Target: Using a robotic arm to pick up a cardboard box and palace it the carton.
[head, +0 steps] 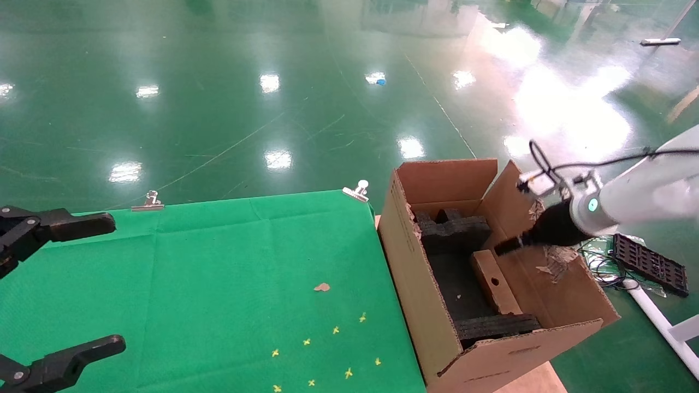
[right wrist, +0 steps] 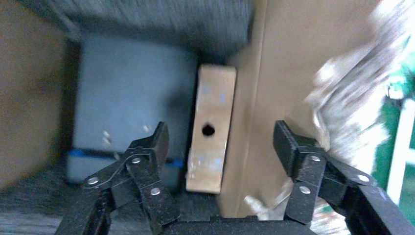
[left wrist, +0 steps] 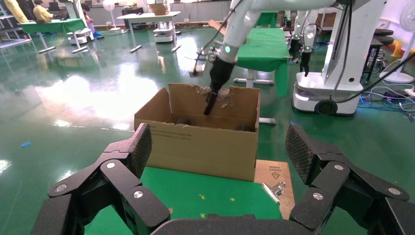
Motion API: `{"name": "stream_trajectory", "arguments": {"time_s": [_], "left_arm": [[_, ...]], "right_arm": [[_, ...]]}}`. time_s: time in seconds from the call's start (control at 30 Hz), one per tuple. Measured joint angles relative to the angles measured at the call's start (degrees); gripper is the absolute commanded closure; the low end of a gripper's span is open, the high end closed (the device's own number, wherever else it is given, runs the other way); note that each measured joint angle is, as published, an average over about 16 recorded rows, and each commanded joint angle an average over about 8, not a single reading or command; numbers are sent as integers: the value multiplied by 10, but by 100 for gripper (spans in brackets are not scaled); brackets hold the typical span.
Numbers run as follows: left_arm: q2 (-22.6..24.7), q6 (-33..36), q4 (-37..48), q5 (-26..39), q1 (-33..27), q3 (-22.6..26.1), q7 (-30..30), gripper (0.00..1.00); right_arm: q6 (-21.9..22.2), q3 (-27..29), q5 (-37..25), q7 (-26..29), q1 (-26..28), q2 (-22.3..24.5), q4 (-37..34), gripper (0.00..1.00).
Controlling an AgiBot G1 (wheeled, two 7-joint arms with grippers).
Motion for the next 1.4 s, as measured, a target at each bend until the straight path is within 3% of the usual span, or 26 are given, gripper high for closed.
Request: {"name": "stream_trajectory", "arguments": {"time_s": [0.33,0.57,0.87,1.4], "left_arm": [[0,0,0,0,0,0,0,0],[0,0,0,0,0,0,0,0],[0,0,0,0,0,0,0,0],[0,0,1,-1,0,1,1,0]], "right_arm": [[-30,30,38,-74,93,49,42,0],[-35,58,68,-114,112,78,74,0],[-51,124,103,-141,66,94,140,0],[-108,290,170,-184,-81,110,308,0]]}}
